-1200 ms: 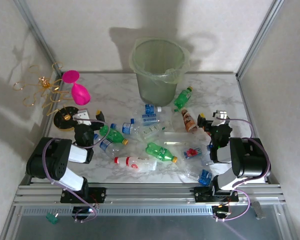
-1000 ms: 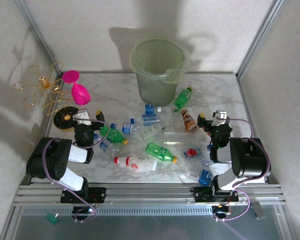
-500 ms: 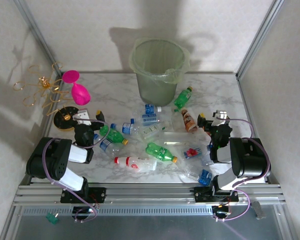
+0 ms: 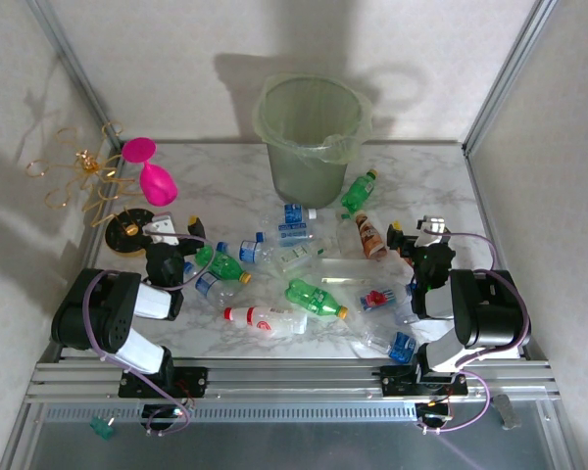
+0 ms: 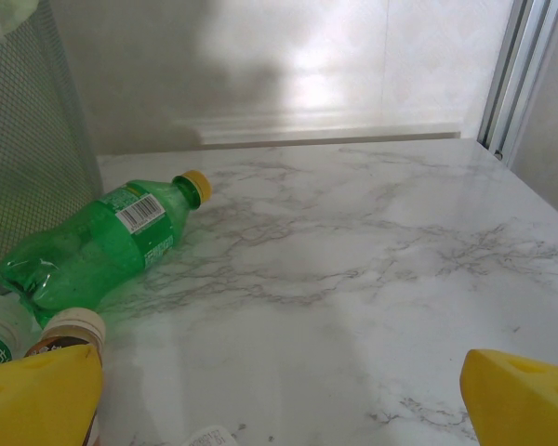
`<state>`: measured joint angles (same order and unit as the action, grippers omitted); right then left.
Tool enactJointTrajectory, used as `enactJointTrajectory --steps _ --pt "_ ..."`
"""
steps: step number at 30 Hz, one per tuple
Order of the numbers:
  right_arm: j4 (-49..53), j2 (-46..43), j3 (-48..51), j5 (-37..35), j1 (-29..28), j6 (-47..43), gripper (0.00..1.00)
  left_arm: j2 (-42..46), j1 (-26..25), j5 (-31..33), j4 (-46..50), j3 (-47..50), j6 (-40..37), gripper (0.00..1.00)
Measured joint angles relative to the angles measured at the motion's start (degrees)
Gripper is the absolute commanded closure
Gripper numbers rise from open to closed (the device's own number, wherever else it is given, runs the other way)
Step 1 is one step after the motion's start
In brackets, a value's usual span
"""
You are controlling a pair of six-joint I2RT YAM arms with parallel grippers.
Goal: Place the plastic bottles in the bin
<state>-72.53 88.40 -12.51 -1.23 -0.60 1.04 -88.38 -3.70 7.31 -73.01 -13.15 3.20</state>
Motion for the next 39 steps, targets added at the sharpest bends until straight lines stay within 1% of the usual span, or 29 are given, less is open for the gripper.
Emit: enactJointTrajectory --steps 2,5,7,11,14,17,19,21,23,25,27,29,31,32,34,37,39 --pt "1.2 -0.4 -0.2 0.0 0.0 0.0 0.01 0.1 -0.1 0.0 0.0 0.2 0.0 0.01" --pt "7.3 -3.6 -1.9 -0.1 -0.3 -0.4 0.01 2.5 -1.2 1.0 0.7 1.3 -0.2 0.01" --pt "10.6 -7.1 -3.6 -1.0 -1.7 -1.3 0.01 6.4 -2.1 2.0 2.0 1.7 -0.5 0.01" --pt "14.7 -15.5 -4.8 -3.1 -7.0 -3.3 0.01 15.8 -5.1 3.7 6.2 1.7 -2.8 0.01" --pt "19.6 -23.6 -6.1 -4.5 -12.2 -4.7 0.01 24.6 -8.2 4.3 10.5 1.7 -5.1 0.01" --pt "25.0 -31.6 -8.3 -5.2 -19.8 -6.1 0.01 34.4 -13.4 4.4 16.2 1.2 -7.7 0.01" --pt "29.9 -36.5 -11.1 -5.4 -26.4 -7.1 0.01 41.3 -18.2 2.1 21.8 -0.5 -10.3 0.01" --pt "34.4 -39.7 -14.6 -6.4 -32.9 -8.8 0.01 45.8 -22.9 -0.5 27.9 -3.6 -12.7 0.01" --pt "39.7 -41.4 -18.8 -6.8 -37.0 -9.2 0.01 48.5 -28.0 -2.3 35.0 -8.3 -14.5 0.01" --pt "47.4 -41.2 -25.3 -7.9 -38.6 -7.7 0.01 49.3 -33.5 -1.8 43.1 -15.2 -14.8 0.01" --pt "56.4 -39.5 -33.3 -10.9 -38.7 -4.1 0.01 48.2 -37.5 1.7 51.8 -23.2 -12.1 0.01" --pt "64.2 -36.8 -40.9 -13.6 -38.7 -0.1 0.01 45.6 -38.6 7.4 60.4 -31.6 -7.7 0.01" --pt "71.2 -34.1 -47.0 -15.8 -38.7 4.0 0.01 40.9 -38.5 14.1 71.4 -42.4 -4.1 0.01" --pt "73.3 -33.5 -48.0 -16.9 -38.7 6.1 0.01 38.6 -38.5 16.9 74.8 -46.2 -2.4 0.01" --pt "77.4 -33.5 -47.5 -18.1 -38.7 9.7 0.01 35.2 -38.4 20.9 80.5 -50.5 1.6 0.01" --pt "81.4 -34.4 -45.0 -18.8 -38.6 13.9 0.01 31.9 -37.5 21.0 87.5 -51.1 6.8 0.01" --pt "83.5 -35.2 -43.8 -18.5 -37.2 17.1 0.01 29.6 -37.3 19.9 91.2 -51.1 10.7 0.01"
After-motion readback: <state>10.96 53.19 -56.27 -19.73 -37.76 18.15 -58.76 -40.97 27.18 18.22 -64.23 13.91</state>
